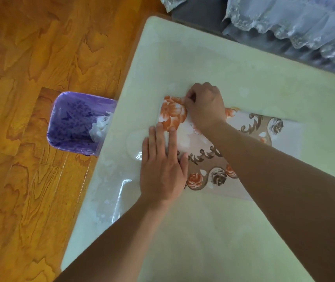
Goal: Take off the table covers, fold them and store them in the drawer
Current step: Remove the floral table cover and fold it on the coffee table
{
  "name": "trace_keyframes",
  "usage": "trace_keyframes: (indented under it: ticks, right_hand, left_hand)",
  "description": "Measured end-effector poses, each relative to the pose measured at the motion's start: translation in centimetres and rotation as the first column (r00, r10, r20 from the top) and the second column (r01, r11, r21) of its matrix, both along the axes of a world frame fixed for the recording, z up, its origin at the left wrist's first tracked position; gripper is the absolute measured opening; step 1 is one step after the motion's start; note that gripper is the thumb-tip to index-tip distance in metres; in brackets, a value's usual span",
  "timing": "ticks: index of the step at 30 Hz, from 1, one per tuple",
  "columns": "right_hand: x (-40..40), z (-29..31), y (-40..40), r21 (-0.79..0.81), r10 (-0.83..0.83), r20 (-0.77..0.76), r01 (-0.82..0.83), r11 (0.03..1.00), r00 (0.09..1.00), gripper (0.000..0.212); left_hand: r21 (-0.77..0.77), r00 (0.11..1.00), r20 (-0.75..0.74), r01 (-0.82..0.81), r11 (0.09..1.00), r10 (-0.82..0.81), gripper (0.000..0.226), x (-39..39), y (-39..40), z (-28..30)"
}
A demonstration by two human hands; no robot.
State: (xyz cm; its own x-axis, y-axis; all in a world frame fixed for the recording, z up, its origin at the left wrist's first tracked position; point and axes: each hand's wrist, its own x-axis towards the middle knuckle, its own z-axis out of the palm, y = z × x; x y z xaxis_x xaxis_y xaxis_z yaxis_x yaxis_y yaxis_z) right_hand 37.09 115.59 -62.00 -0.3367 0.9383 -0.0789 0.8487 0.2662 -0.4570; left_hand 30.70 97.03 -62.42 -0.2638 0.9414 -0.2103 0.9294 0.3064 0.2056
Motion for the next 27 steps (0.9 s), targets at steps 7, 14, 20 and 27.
trace_keyframes:
  ticks: [7, 14, 20, 27]
  right_hand:
    - [3.3, 1.8, -5.5, 0.301, 0.182, 0.051, -0.189, 0.935, 0.982, 0.026]
    - [16.3, -0.4, -4.3, -0.009, -0.103, 0.412, 0.117, 0.993, 0.905, 0.064]
    - [17.6, -1.7, -4.0, -0.021, -0.089, 0.403, 0.107, 0.994, 0.911, 0.065]
    - [17.1, -1.2, -3.6, -0.052, -0.115, 0.393, 0.147, 0.988, 0.912, 0.066]
  left_hand:
    - [-0.016, 0.998, -0.059, 0.005, 1.000, -0.006, 0.071, 0.4, 0.2, -0.2]
    - [-0.059, 0.994, -0.107, 0.007, 0.998, -0.013, 0.070, 0.5, 0.8, 0.8]
    - [0.089, 0.956, -0.083, 0.287, 0.954, -0.281, 0.064, 0.2, 6.9, 1.4]
    - [-0.042, 0.897, -0.134, 0.420, 0.907, -0.422, 0.068, -0.2, 10.0, -1.0]
